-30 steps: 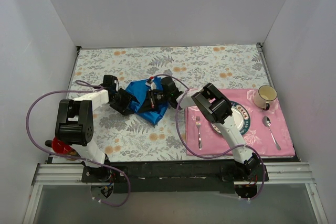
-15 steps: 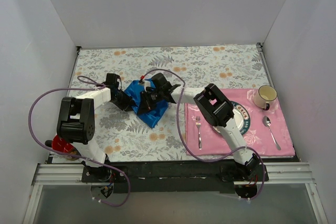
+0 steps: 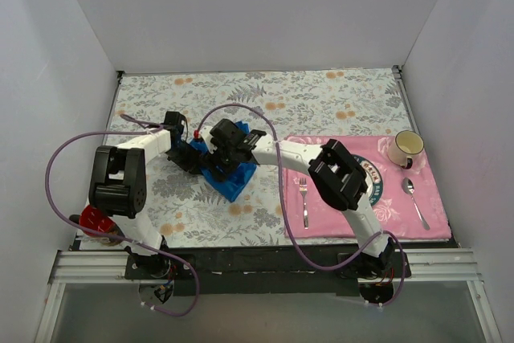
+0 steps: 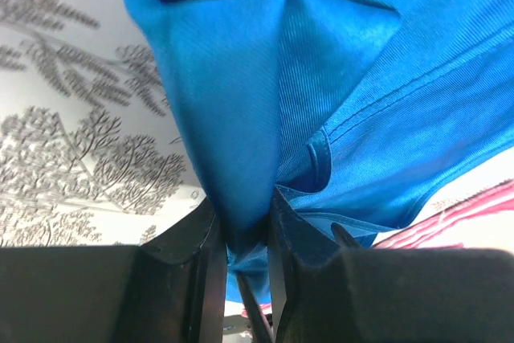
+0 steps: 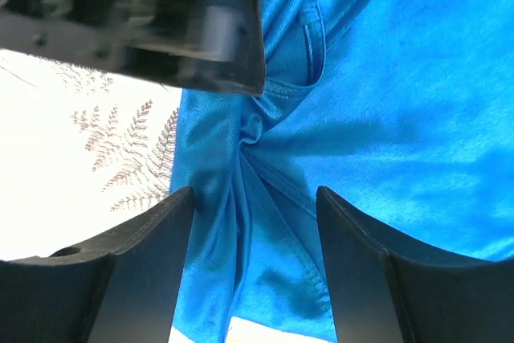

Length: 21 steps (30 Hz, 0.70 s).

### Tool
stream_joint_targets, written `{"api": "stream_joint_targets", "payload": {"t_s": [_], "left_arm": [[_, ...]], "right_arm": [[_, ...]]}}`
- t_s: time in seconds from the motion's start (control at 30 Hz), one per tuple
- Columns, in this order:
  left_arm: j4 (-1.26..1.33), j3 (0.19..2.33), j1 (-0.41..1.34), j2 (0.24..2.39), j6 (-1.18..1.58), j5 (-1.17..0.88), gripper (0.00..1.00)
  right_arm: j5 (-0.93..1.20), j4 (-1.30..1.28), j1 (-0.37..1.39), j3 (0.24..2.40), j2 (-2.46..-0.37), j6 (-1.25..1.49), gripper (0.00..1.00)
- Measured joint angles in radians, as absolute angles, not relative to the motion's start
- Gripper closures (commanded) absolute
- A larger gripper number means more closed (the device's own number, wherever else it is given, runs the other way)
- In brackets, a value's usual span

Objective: Fold the napkin, place the utensils inside, and roll it up
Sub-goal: Roll the napkin with the utensil

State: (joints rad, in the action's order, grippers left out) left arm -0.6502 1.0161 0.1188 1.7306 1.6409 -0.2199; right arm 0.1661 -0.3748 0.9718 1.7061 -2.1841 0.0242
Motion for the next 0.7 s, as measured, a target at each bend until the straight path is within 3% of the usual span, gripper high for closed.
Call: {"api": "stream_joint_targets", "payload": {"t_s": [0.33, 0.57, 0.67, 0.7], "left_arm": [[-0.772, 1.084, 0.16, 1.764, 1.696, -0.169, 1.0], [-0.797, 1.089, 0.176, 1.775, 1.726, -0.167, 1.0], [-0.801, 1.089, 0.178, 1.775, 1.729, -0.167, 1.0], [-0.801, 1.09, 0.178, 1.775, 1.73, -0.167, 1.0]], "right_arm": [[0.025, -0.309, 1.077, 1.639, -2.156, -0.064, 0.33], [-0.037, -0.245, 1.102, 1.587, -2.155, -0.053, 0.41], [-0.067, -0.208, 1.102, 1.563, -2.155, -0.044, 0.57], [-0.074, -0.198, 1.102, 1.559, -2.155, -0.038, 0.69]]}}
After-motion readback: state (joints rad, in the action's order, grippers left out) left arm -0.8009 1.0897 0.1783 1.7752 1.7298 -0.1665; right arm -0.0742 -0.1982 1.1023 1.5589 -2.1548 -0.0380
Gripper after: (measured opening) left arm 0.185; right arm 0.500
